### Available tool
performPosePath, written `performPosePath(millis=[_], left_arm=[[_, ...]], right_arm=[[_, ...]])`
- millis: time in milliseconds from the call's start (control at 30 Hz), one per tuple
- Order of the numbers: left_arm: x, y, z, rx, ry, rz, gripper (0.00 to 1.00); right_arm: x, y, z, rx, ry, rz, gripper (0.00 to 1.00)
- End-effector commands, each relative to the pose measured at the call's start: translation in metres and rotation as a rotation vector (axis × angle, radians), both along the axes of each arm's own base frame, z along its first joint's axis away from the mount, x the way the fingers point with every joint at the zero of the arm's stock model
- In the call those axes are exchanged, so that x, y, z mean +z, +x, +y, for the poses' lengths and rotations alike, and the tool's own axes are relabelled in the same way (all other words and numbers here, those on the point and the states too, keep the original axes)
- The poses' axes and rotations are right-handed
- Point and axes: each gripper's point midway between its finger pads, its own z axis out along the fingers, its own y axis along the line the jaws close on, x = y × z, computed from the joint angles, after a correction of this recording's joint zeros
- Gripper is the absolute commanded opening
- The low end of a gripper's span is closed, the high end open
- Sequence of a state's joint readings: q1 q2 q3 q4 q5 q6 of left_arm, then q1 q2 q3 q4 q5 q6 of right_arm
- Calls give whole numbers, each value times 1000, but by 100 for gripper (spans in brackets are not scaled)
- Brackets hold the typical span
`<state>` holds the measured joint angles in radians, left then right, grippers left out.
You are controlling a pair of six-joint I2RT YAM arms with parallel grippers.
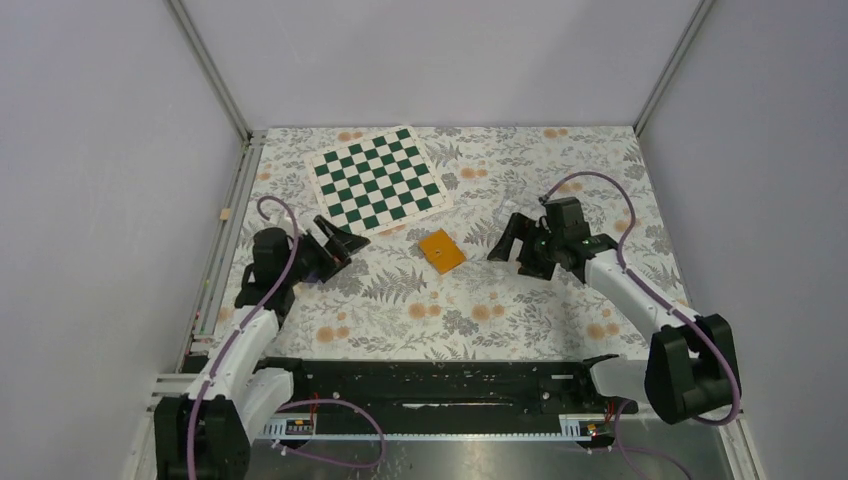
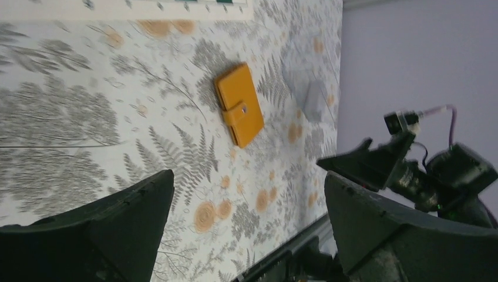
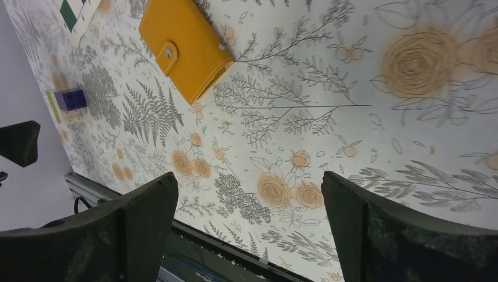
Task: Put the credit cards into the card holder
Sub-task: Move the card holder to the center of the board.
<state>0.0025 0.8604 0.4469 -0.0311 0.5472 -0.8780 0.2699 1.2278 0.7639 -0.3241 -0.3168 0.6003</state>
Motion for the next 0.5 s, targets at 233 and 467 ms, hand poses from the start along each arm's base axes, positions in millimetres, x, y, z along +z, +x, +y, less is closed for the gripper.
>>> performPosePath(millis=[233, 467], left_arm=[[-13, 14, -110, -228, -63, 95, 99], [-53, 24, -165, -325, -59, 245, 93]], right_arm=[[-9, 0, 55, 149, 67, 81, 93], [-25, 8, 78, 174, 100, 159, 82]])
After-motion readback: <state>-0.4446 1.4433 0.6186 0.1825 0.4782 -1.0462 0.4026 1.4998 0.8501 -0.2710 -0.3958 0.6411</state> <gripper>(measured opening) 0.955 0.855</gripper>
